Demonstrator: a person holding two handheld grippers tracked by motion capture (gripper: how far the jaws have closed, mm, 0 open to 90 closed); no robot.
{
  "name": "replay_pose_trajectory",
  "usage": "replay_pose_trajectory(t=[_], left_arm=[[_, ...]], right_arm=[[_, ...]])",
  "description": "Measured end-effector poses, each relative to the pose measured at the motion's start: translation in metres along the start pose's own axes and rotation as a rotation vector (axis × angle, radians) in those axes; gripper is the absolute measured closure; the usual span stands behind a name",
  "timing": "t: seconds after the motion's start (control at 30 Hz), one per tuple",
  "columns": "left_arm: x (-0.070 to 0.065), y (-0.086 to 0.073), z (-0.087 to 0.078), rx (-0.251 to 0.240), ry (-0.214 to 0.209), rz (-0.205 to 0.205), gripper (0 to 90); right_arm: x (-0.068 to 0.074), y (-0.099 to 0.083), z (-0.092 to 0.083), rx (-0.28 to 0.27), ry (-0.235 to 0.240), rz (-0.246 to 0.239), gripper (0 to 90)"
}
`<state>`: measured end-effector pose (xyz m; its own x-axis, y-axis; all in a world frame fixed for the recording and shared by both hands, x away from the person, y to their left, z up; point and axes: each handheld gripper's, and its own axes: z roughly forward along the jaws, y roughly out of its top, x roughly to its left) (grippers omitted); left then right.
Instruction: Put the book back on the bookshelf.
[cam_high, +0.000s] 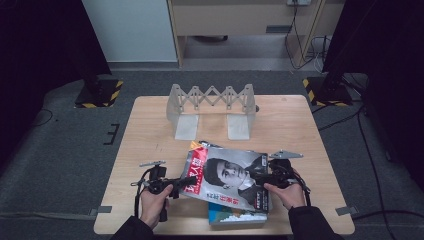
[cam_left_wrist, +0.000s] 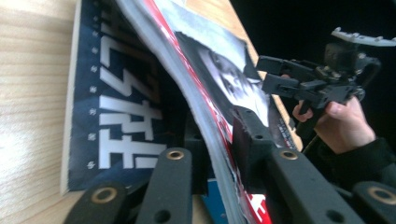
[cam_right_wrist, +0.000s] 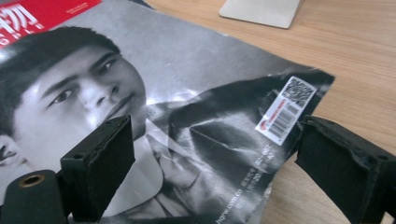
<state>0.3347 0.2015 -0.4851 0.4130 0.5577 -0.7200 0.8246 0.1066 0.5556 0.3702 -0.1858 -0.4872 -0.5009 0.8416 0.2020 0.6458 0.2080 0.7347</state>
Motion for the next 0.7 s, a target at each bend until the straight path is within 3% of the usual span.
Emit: replay_pose_trajectory(t=[0.2, 0.57, 0.7], left_arm=[[-0.008, 0.008, -0.003, -0.021, -0.012, 0.005, 82.2], [-0.021, 0.034, -0.002, -0.087, -0.111, -0.066, 85.2], [-0.029, 0.039, 0.002, -0.105, -0.137, -0.075, 85.3]], right_arm=[[-0.012, 0.000, -0.007, -0.028, -0.032, 0.023, 10.9], [-0.045, -0.004, -0.022, -0.061, -0.135, 0.064, 10.8], [-0.060, -0.007, -0.029, -0.067, -0.168, 0.098, 10.8]])
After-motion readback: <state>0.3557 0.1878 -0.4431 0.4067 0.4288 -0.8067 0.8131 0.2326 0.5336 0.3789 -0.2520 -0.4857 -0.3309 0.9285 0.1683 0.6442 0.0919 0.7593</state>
